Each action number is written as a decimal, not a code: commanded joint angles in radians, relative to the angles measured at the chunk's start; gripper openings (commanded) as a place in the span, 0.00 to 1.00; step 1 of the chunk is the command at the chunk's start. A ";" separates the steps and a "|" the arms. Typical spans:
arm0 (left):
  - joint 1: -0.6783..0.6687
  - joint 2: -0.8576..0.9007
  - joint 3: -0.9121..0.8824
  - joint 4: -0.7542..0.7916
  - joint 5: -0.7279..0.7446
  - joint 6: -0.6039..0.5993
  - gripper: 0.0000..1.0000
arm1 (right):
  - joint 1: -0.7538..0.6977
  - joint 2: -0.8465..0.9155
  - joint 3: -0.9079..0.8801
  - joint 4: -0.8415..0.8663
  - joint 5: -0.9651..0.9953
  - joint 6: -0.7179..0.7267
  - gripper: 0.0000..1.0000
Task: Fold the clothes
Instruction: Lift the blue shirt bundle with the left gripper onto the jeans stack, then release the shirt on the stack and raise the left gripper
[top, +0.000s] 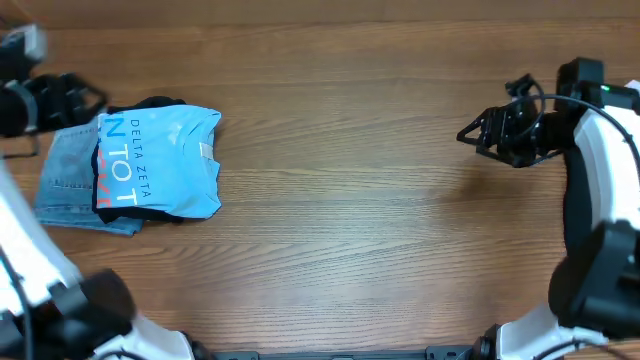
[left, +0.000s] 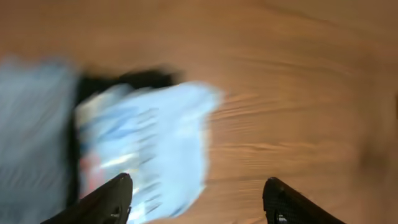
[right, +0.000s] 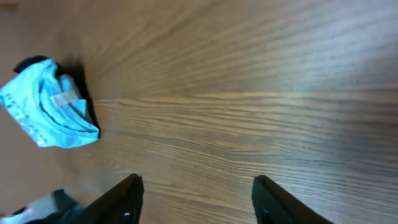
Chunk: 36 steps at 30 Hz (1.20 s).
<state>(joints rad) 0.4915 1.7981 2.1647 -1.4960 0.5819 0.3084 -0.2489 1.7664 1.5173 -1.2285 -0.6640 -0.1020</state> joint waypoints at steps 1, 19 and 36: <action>-0.292 -0.148 0.018 0.021 -0.098 0.046 0.69 | -0.006 -0.248 0.068 0.018 0.003 -0.045 0.68; -0.745 -0.390 0.014 0.018 -0.587 -0.179 1.00 | -0.002 -0.983 0.069 0.029 0.219 -0.059 1.00; -0.745 -0.301 0.014 0.026 -0.530 -0.178 1.00 | -0.002 -0.989 0.060 -0.203 0.241 -0.060 1.00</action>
<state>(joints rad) -0.2493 1.4815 2.1811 -1.4734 0.0338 0.1543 -0.2489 0.7837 1.5826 -1.4143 -0.4522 -0.1581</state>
